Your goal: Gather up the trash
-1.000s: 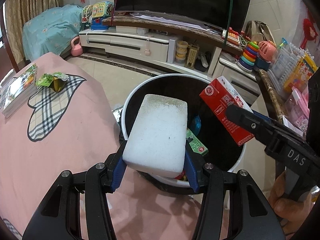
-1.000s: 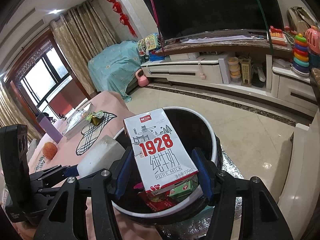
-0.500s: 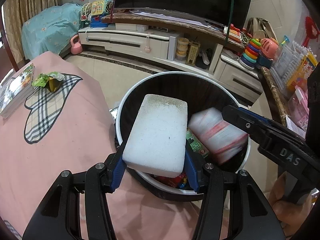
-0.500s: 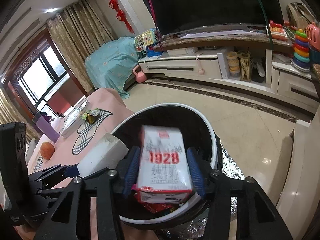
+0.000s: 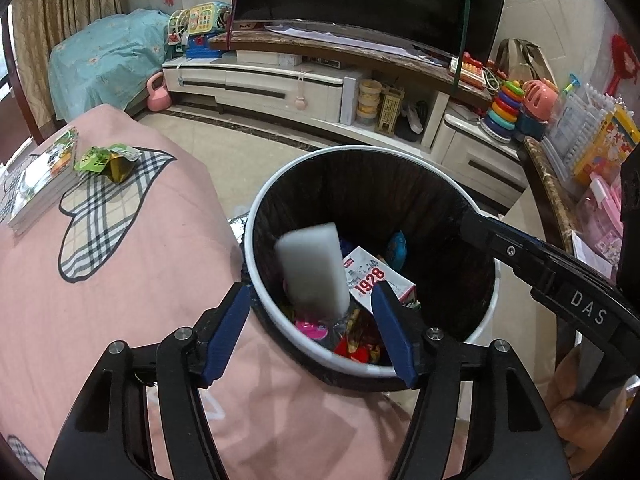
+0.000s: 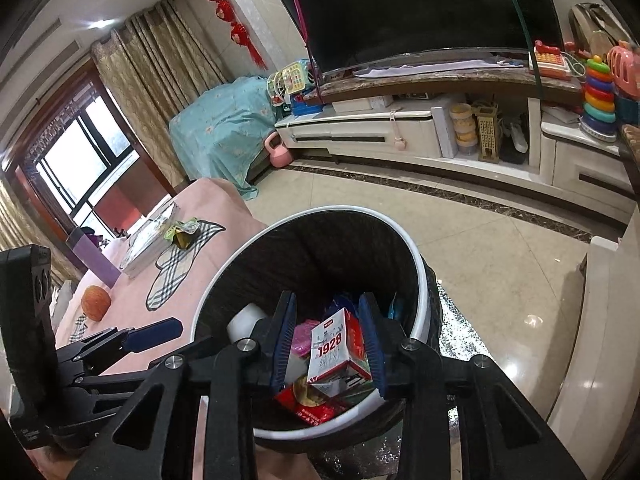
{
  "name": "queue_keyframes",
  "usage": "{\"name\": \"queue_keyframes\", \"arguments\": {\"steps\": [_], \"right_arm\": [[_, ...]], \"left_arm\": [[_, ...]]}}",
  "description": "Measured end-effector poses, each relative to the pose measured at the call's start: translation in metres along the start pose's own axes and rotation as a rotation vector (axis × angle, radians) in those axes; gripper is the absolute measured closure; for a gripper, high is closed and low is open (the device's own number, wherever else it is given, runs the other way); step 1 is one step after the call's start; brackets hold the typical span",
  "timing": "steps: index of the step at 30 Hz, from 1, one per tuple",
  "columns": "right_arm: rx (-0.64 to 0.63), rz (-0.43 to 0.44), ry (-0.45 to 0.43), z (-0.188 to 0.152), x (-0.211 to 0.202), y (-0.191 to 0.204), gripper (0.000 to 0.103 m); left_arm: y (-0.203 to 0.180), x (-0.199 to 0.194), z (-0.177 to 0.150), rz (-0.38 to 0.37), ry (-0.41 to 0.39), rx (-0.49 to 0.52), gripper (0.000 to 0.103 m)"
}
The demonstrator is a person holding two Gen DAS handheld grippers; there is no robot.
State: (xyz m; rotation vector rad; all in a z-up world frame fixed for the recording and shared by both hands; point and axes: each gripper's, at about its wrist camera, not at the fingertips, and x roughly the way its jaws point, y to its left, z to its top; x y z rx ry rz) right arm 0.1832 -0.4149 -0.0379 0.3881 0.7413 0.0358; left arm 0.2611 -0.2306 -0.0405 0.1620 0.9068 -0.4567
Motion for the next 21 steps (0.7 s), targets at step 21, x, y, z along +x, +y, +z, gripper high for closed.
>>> {"name": "queue_keyframes", "arguments": {"steps": [21], "right_arm": [[-0.025,0.041,-0.019,-0.059,-0.043,0.048,0.066]], "left_arm": [[0.049,-0.080,-0.103,-0.029,-0.126,-0.188,0.029]]}}
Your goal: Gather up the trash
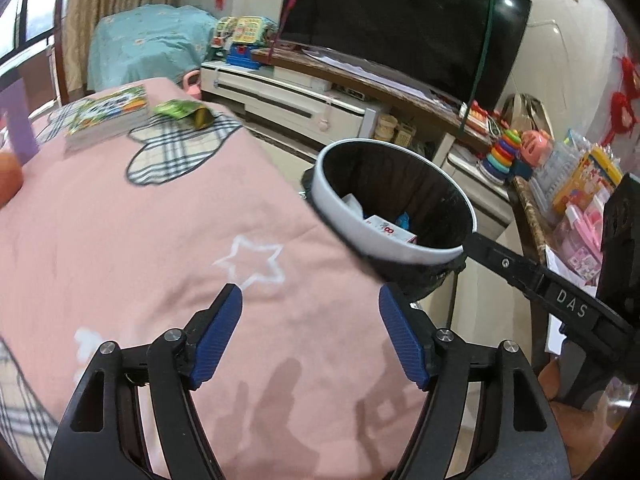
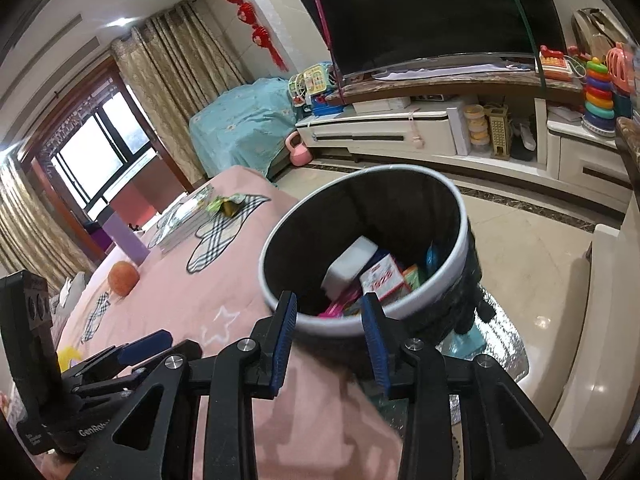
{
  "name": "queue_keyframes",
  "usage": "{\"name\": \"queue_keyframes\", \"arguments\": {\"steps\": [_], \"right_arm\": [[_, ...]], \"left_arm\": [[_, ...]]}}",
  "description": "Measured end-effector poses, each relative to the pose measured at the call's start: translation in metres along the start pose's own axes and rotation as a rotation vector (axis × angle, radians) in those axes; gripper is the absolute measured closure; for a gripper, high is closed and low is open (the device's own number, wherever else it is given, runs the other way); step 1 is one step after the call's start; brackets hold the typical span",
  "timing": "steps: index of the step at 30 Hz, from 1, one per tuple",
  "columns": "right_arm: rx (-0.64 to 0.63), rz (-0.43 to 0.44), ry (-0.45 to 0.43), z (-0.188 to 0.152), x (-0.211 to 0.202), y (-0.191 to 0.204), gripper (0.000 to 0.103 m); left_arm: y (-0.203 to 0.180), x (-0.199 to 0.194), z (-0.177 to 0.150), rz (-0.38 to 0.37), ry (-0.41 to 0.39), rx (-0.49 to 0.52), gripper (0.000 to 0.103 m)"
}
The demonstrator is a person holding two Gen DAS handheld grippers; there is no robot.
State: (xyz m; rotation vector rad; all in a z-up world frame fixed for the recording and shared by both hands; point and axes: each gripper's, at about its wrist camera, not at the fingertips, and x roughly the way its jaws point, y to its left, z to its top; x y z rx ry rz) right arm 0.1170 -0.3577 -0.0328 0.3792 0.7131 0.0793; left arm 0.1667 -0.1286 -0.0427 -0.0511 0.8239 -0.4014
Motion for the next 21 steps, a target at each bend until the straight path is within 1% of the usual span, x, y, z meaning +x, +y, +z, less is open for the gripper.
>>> {"name": "queue_keyframes", "arguments": {"steps": [1,2,3,5,8,10,12,14,15,19,21], "right_arm": [[-0.001,0.000,0.001,-0.003,-0.001,0.002,0.064],[-0.002,0.001,0.001,-0.007,-0.003,0.004,0.059],[-0.002,0.002,0.001,-0.012,-0.005,0.006,0.052],[-0.003,0.004,-0.002,-0.019,-0.008,0.010,0.047],[-0.006,0.002,-0.009,-0.028,-0.014,0.016,0.046],[-0.012,-0.003,-0.018,-0.032,-0.018,0.021,0.042],[-0.023,-0.010,-0.036,-0.036,-0.025,0.026,0.026],[-0.037,-0.017,-0.067,-0.037,-0.033,0.031,0.019],[-0.041,-0.021,-0.079,-0.038,-0.037,0.033,0.017],[-0.063,-0.031,-0.128,-0.036,-0.052,0.041,0.010],[-0.083,-0.038,-0.169,-0.036,-0.062,0.046,0.001]], "left_arm": [[0.003,-0.003,-0.003,-0.001,-0.004,-0.010,0.029],[0.007,-0.006,-0.006,-0.002,-0.009,-0.019,0.029],[0.010,-0.010,-0.008,0.002,-0.015,-0.026,0.029],[0.016,-0.017,-0.015,0.020,-0.035,-0.034,0.029],[0.023,-0.026,-0.022,0.023,-0.051,-0.053,0.028],[0.026,-0.034,-0.028,0.026,-0.069,-0.063,0.028],[0.025,-0.041,-0.032,0.036,-0.089,-0.058,0.028],[0.025,-0.048,-0.035,0.042,-0.107,-0.053,0.027],[0.024,-0.052,-0.036,0.043,-0.119,-0.051,0.027],[0.021,-0.072,-0.039,0.054,-0.187,-0.046,0.020],[0.019,-0.084,-0.041,0.058,-0.228,-0.043,0.015]]}}
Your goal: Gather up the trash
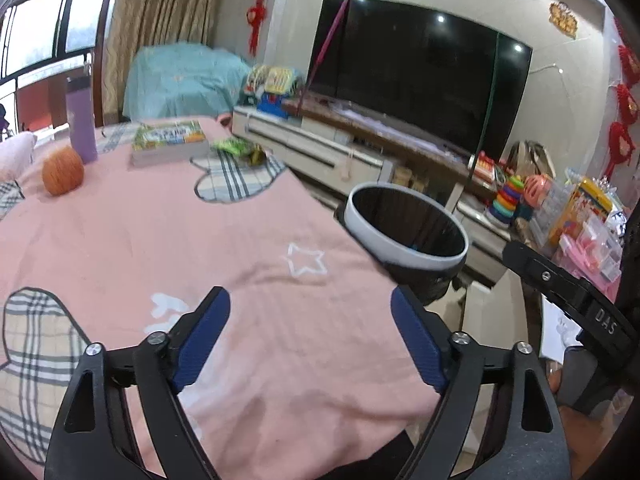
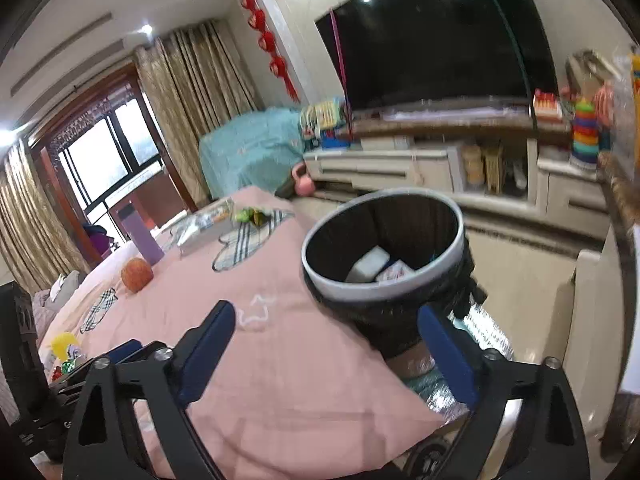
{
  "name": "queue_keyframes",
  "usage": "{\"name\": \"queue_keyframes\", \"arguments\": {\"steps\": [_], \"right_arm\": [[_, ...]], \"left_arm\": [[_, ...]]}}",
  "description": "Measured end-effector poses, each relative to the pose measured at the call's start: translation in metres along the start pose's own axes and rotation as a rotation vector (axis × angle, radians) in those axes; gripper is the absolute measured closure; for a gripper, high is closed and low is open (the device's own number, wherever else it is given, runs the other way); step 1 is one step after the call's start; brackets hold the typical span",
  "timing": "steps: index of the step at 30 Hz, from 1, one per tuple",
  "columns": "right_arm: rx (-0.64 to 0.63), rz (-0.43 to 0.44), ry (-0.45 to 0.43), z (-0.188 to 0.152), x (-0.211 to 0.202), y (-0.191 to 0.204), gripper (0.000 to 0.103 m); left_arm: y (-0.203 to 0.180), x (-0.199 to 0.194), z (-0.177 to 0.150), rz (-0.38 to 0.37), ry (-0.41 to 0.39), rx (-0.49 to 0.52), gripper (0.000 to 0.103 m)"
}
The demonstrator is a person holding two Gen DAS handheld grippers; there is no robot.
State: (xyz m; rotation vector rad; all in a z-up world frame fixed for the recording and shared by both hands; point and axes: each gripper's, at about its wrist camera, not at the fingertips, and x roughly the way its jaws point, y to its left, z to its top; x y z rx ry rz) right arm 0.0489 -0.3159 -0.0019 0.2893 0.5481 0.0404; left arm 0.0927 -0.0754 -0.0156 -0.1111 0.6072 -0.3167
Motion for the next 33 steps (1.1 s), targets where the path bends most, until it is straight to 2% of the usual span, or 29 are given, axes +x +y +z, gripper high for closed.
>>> {"name": "queue_keyframes", "arguments": {"steps": [5,7,11,17,33], "right_arm": [[-0.064,-0.045,-0.111,0.002,-0.026,0.014,0.000],[-0.089,-0.077,-0.163,-0.003,-0.034,0.017,0.000],[-0.106,-0.100,-0.203,-0.012,-0.035,0.015,0.000],[-0.130,-0.119,-0.223,-0.023,-0.032,0.017,0.000],[-0.147,-0.151,-0.275,-0.033,-0.042,0.018,0.000]], "left_arm": [[-0.002,-0.020,-0.006,0.040,-0.107,0.033,0.004],[-0.003,-0.025,-0.012,0.074,-0.146,0.052,0.002],[-0.004,-0.028,-0.022,0.128,-0.202,0.075,0.001],[-0.005,-0.028,-0.030,0.200,-0.229,0.102,0.000],[0.003,-0.039,-0.035,0.273,-0.251,0.070,0.000]]}}
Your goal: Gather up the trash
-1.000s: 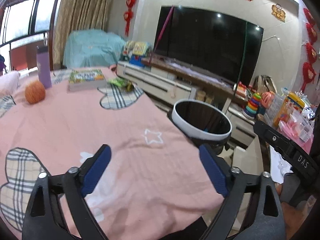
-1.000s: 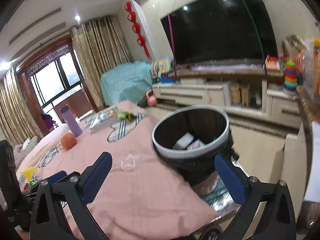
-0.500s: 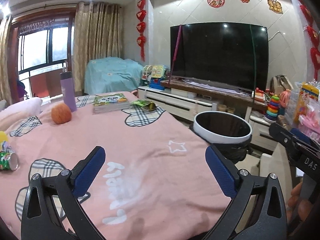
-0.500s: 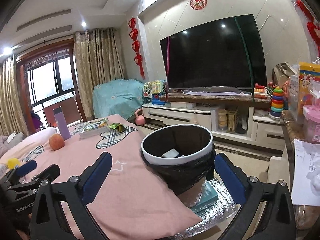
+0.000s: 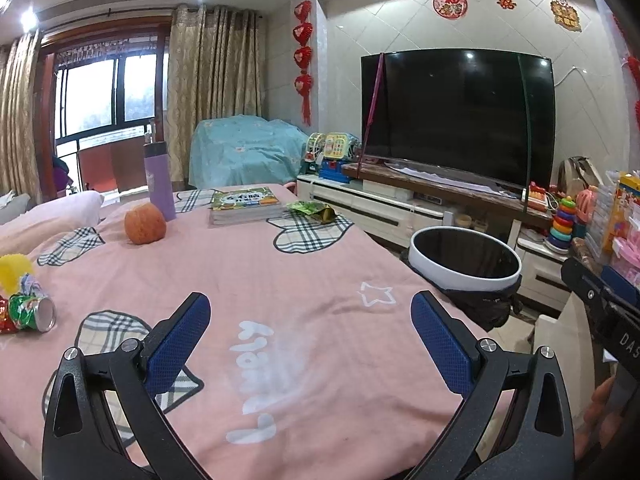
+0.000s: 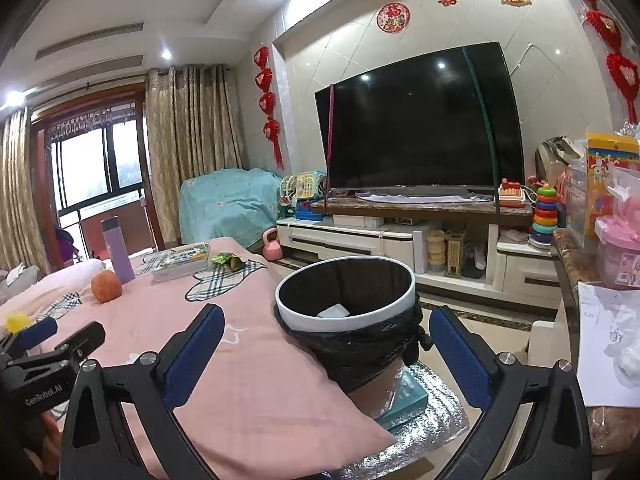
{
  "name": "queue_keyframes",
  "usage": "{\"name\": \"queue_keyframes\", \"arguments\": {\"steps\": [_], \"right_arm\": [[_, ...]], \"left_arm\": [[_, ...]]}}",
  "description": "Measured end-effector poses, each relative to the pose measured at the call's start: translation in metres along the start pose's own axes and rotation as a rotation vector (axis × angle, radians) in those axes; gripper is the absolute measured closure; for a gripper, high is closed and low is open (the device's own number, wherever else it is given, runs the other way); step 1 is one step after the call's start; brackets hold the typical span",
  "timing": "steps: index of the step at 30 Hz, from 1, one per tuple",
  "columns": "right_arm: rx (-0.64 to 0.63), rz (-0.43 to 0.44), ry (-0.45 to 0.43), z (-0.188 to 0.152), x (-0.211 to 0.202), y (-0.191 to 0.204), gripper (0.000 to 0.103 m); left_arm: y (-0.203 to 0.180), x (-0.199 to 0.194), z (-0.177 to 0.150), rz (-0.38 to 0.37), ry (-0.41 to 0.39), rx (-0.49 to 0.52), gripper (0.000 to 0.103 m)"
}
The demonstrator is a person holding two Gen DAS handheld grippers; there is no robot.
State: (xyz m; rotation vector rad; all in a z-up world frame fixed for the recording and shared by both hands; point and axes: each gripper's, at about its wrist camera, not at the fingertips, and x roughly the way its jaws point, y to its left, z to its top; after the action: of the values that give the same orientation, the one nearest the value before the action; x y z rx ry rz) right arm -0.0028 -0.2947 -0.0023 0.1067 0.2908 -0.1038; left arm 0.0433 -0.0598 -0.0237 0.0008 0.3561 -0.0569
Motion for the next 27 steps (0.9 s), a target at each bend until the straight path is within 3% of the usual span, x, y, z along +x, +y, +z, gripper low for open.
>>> {"name": "queue_keyframes", "arguments": {"steps": [27], "right_arm": [[0.012,-0.001,-0.016,0.0006,-0.0026,-0.0067,0.000]], "left_arm": [[-0.0008,-0.0077,0.0016,0.017,-0.026,0.011,0.000]]}}
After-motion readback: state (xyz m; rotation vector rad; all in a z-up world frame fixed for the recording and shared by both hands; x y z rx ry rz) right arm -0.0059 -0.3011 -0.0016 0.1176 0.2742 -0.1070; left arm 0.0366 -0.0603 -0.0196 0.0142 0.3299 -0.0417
